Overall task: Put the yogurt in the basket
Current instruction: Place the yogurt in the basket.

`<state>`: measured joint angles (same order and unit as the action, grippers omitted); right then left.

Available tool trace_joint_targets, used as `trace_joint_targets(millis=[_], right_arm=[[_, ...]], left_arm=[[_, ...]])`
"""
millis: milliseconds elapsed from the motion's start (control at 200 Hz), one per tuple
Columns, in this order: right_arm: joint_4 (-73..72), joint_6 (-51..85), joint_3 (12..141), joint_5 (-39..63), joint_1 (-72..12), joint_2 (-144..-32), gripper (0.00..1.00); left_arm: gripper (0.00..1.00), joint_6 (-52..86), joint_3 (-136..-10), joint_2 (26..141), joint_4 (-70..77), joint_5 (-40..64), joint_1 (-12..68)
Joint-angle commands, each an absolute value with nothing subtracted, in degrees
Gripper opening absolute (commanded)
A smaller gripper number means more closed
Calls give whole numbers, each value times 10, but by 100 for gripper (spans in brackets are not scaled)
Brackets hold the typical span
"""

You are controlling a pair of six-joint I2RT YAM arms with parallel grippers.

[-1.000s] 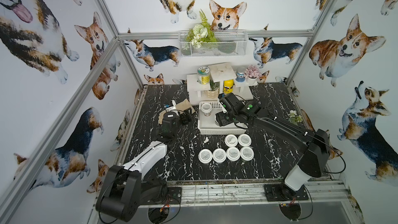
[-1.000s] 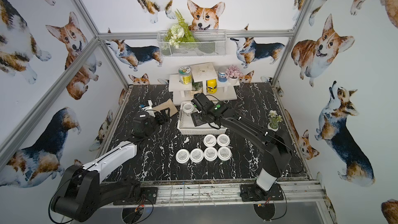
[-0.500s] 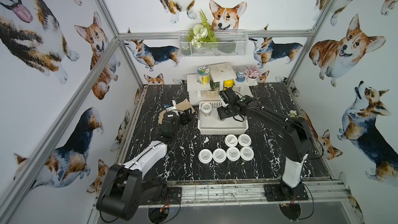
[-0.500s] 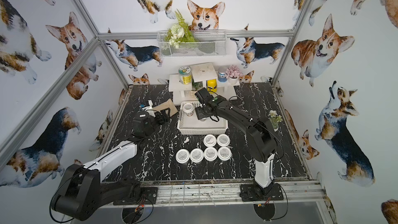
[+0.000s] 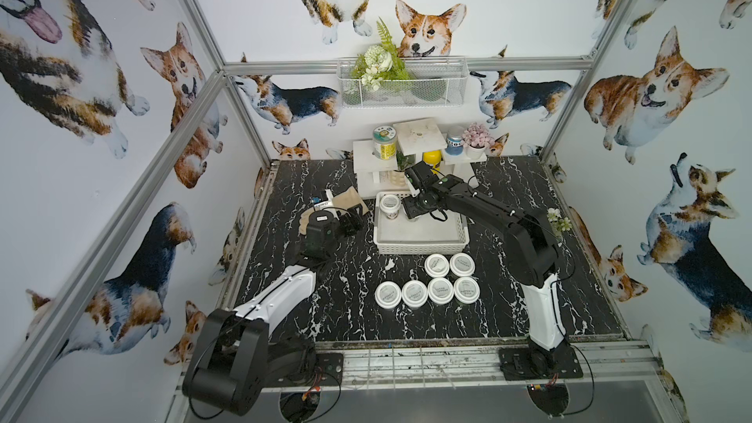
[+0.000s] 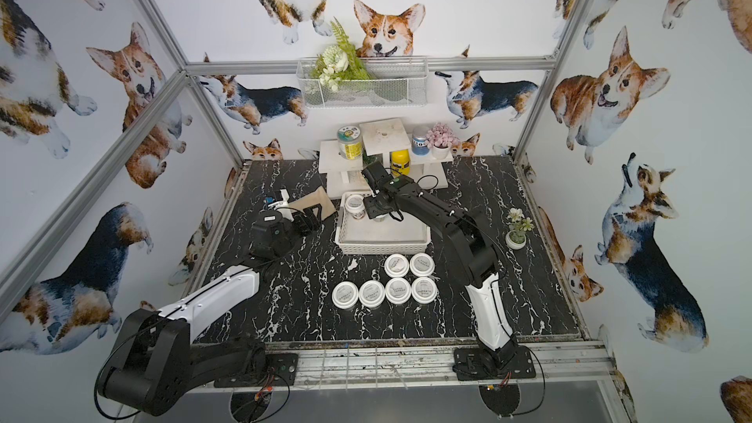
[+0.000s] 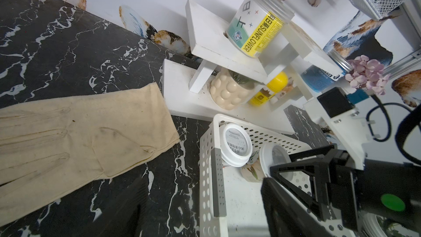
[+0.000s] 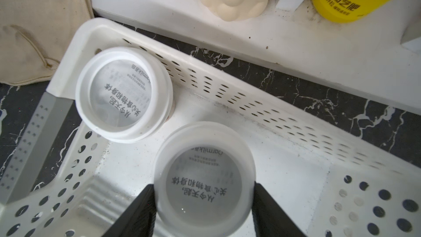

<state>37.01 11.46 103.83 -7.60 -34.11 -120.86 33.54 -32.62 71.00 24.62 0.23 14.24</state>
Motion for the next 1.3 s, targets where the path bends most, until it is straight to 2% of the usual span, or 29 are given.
trace_joint_targets(millis=[0, 511, 846, 1066, 1296], right_arm=[[365, 106, 1054, -82, -338, -1220, 68], [357, 103, 1068, -86, -334, -1248, 68], [354, 106, 1076, -83, -333, -1257, 76], [340, 110, 1057, -80, -332, -1221, 85], [313, 121, 996, -72, -332, -1159, 83]], left_arm=[[83, 334, -330, 709, 267, 6, 141], [83, 334, -330, 708, 267, 6, 141], [83, 333, -326, 706, 270, 6, 142], [83, 333, -328, 708, 268, 8, 141], [83, 332, -328, 708, 269, 9, 141]])
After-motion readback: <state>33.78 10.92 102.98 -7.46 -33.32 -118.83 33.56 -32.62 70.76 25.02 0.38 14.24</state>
